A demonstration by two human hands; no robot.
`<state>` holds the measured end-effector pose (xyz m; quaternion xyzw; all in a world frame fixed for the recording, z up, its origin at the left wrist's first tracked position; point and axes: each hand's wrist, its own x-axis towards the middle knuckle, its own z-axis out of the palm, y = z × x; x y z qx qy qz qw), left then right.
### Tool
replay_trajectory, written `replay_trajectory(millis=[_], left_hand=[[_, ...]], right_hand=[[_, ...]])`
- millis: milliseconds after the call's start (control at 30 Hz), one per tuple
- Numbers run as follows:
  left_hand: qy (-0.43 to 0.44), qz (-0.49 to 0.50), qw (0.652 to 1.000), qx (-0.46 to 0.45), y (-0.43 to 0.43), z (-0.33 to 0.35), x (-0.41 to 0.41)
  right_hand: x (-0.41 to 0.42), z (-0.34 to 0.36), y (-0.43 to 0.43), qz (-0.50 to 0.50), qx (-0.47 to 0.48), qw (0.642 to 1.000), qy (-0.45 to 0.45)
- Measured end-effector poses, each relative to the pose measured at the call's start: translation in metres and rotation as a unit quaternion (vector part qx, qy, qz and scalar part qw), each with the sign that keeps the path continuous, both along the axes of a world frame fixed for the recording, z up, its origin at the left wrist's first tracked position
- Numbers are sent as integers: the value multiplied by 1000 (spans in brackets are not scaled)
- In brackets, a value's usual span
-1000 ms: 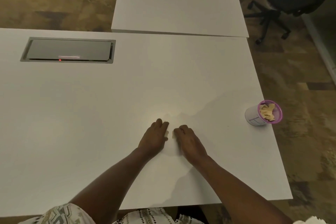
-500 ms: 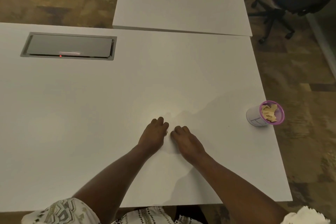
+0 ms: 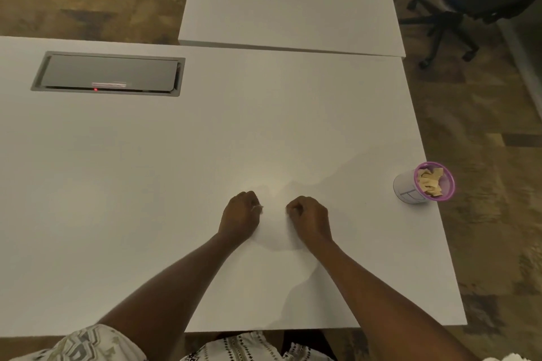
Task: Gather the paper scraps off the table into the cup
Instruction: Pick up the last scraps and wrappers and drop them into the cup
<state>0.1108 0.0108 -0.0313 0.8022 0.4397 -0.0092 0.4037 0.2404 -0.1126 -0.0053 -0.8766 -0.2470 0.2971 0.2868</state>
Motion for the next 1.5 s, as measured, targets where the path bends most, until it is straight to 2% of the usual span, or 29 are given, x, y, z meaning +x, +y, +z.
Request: replay_trajectory(millis=[100,233,433,600,767,900,1000,1200,1400,1500], left_hand=[[-22,112,991,-65,-2,4,-4],[-20,175,977,-118,-10,13,-1],[-27,189,967,-166,-39,29,32],[-47,185,960,-207,-60,44,70],[-93,130,962,-222,-91,68,137],[-122,77,970,-197,-117,91,203],[-133,21,980,-149,-133,105,248],[-102,-55,990,-79,-153,113,303],[-65,-132,988,-40,-161,107,314],[-79,-140,987,-21,-165,108,311]], right_hand=[[11,0,-16,-81,16,993,82],[24,4,-29,-117,35,984,128],[53,21,-48,-136,64,977,154],[78,41,-61,-96,82,986,111],[131,65,-92,-67,117,991,14],[181,81,-117,-113,134,983,-53],[214,85,-134,-148,111,978,-94],[251,82,-154,-150,63,982,-91],[256,82,-162,-152,73,982,-81],[255,82,-167,-155,81,981,-84]])
